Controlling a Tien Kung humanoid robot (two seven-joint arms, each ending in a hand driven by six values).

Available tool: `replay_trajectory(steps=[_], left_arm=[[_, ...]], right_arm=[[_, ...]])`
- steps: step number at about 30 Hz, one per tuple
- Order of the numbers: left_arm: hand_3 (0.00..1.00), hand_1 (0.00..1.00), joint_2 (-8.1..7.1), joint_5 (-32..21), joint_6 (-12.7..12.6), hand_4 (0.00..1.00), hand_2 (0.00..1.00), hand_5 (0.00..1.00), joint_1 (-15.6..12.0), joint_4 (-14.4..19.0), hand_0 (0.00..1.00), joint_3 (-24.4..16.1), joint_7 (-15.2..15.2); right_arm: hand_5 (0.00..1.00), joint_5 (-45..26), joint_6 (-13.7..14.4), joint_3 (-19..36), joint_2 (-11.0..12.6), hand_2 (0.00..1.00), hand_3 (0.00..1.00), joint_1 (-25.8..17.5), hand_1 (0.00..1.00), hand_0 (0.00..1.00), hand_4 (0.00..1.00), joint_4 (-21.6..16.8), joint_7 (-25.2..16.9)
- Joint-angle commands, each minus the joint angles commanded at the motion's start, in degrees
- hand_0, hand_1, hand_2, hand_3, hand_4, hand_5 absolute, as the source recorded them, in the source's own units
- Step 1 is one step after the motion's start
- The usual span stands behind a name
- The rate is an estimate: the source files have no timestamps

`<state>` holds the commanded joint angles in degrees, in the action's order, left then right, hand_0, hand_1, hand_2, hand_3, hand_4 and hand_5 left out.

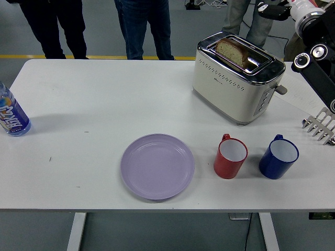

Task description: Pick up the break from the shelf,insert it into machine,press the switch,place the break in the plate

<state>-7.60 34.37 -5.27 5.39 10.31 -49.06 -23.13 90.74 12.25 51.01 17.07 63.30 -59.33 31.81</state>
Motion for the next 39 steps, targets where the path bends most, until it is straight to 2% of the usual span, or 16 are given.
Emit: replay_trajectory(steps=[12,19,26,39], left_arm=[[0.729,0.448,0.10,0.82,0.01,0.610,0.594,0.998,-0.42,0.00,0.338,-0.62,-0.13],[0.729,0.448,0.18,1.21,0.05,0.608,0.594,0.998,-0.67,0.00,0.338,-0.98,-0.20],[0.729,0.449,0.32,0.94,0.00,0.607,0.595,0.998,-0.58,0.00,0.339,-0.91,-0.15],[0.730,0.449,0.43,0.52,-0.01,0.604,0.597,0.998,-0.27,0.00,0.340,-0.67,-0.05]], right_arm=[[0.388,-5.15,8.50,1.10,1.92,0.677,0.765,-4.34,0.620,0.666,0.536,-2.72,-5.66],[0.378,-8.77,12.00,2.45,2.97,0.675,0.755,-7.61,0.618,0.664,0.531,-4.33,-9.72],[0.361,-14.70,13.58,4.70,3.36,0.675,0.755,-10.48,0.623,0.669,0.516,-5.04,-16.58],[0.342,-18.84,14.18,8.83,4.00,0.672,0.751,-15.68,0.630,0.686,0.508,-7.15,-26.00]])
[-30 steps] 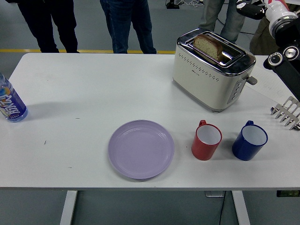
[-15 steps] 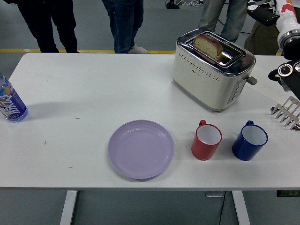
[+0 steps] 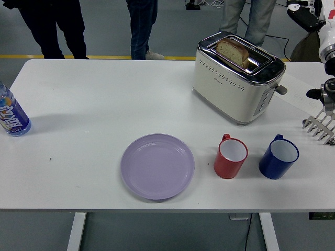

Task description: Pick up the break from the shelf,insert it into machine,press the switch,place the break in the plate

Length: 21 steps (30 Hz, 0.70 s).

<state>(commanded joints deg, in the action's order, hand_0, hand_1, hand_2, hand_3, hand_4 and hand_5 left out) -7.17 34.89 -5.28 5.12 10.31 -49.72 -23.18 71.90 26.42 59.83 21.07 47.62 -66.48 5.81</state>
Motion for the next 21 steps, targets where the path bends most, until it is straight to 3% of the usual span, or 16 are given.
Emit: replay_trajectory(steps=[11,21], left_arm=[[0.729,0.450,0.07,-0.26,0.06,0.601,0.598,0.998,0.00,0.00,0.341,0.13,0.05],[0.730,0.452,0.15,-0.09,0.07,0.596,0.598,0.998,0.01,0.00,0.341,-0.06,0.03]], right_arm=[[0.329,-3.67,0.34,1.37,0.90,0.669,0.748,-4.47,0.630,0.688,0.497,-0.84,-5.54],[0.304,-4.24,0.65,4.01,1.81,0.667,0.744,-8.99,0.635,0.697,0.485,-2.22,-6.24]])
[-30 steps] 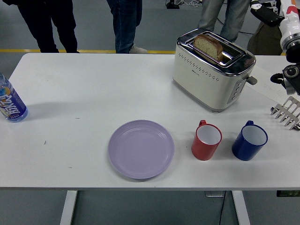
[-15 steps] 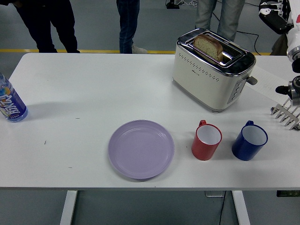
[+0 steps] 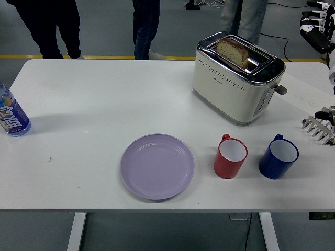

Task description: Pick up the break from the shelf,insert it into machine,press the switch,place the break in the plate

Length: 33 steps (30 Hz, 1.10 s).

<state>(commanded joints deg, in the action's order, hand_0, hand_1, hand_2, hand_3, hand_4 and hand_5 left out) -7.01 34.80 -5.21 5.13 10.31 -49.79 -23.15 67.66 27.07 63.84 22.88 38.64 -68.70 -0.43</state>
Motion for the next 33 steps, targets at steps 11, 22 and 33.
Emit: replay_trajectory(steps=[11,22,33], left_arm=[[0.730,0.455,0.13,0.17,0.01,0.595,0.599,0.998,-0.08,0.00,0.341,-0.24,-0.04],[0.730,0.454,0.19,-0.10,0.06,0.593,0.601,0.998,-0.18,0.00,0.342,0.04,0.03],[0.730,0.456,0.21,0.87,0.19,0.592,0.602,0.998,-0.55,0.00,0.343,-0.52,-0.15]], right_arm=[[0.300,0.02,1.05,1.05,0.38,0.664,0.740,-3.77,0.633,0.699,0.484,-0.46,-1.50],[0.278,0.75,1.89,2.26,0.82,0.656,0.724,-7.38,0.628,0.700,0.469,-1.60,-2.69],[0.271,7.57,1.29,2.76,2.11,0.606,0.718,-11.28,0.537,0.564,0.465,-2.32,-1.75]])
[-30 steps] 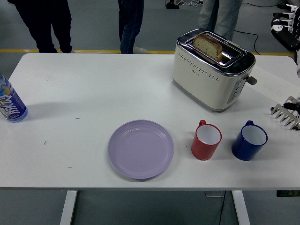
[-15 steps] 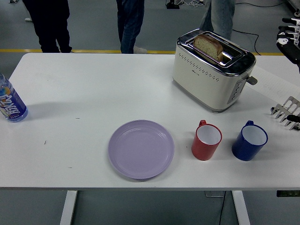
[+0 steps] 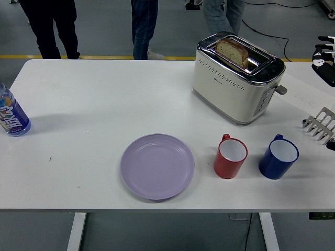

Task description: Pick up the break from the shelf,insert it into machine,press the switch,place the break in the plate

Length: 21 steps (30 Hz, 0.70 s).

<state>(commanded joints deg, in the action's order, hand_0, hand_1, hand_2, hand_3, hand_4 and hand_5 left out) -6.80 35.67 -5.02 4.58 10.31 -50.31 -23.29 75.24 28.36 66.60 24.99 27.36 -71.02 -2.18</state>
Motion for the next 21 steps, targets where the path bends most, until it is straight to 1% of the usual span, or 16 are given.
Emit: replay_trajectory(steps=[3,4,8,9,15,16,20,21], left_arm=[[0.730,0.456,0.04,0.25,0.05,0.592,0.602,0.998,-0.14,0.00,0.343,-0.09,-0.05],[0.729,0.456,0.06,0.40,0.06,0.587,0.603,0.998,-0.19,0.00,0.343,-0.17,-0.09],[0.729,0.456,0.07,0.57,0.11,0.587,0.603,0.998,-0.32,0.00,0.343,-0.15,-0.14],[0.730,0.458,0.08,0.61,0.10,0.588,0.603,0.998,-0.36,0.00,0.345,-0.17,-0.14],[0.730,0.458,0.09,0.62,0.13,0.588,0.603,0.998,-0.45,0.00,0.345,-0.10,-0.14],[0.728,0.459,0.08,0.46,0.14,0.587,0.604,0.998,-0.41,0.00,0.346,0.05,-0.10],[0.728,0.459,0.03,0.31,0.19,0.587,0.604,0.998,-0.16,0.00,0.346,0.21,-0.08],[0.727,0.459,0.03,0.24,0.19,0.588,0.603,0.998,-0.12,0.00,0.345,0.25,-0.06]], right_arm=[[0.271,1.95,-0.30,-0.03,-0.07,0.606,0.718,-0.33,0.537,0.564,0.465,0.12,0.32],[0.259,2.77,-0.40,-0.03,-0.14,0.583,0.715,-0.40,0.498,0.524,0.458,0.15,0.40],[0.259,5.30,-0.70,-0.04,-0.24,0.583,0.715,-0.67,0.498,0.524,0.458,0.24,0.70],[0.256,6.01,-0.70,-0.04,-0.25,0.531,0.712,-0.83,0.410,0.443,0.456,0.28,0.82],[0.256,9.13,-1.25,-0.35,0.04,0.531,0.712,-1.73,0.410,0.443,0.456,0.37,1.34],[0.252,9.72,-1.36,-0.41,0.13,0.500,0.709,-1.85,0.353,0.380,0.455,0.37,1.46],[0.252,11.24,-1.66,-0.49,0.50,0.500,0.709,-2.11,0.353,0.380,0.455,0.42,1.75],[0.251,11.43,-1.72,-0.50,0.57,0.466,0.707,-2.13,0.292,0.321,0.456,0.41,1.78]])
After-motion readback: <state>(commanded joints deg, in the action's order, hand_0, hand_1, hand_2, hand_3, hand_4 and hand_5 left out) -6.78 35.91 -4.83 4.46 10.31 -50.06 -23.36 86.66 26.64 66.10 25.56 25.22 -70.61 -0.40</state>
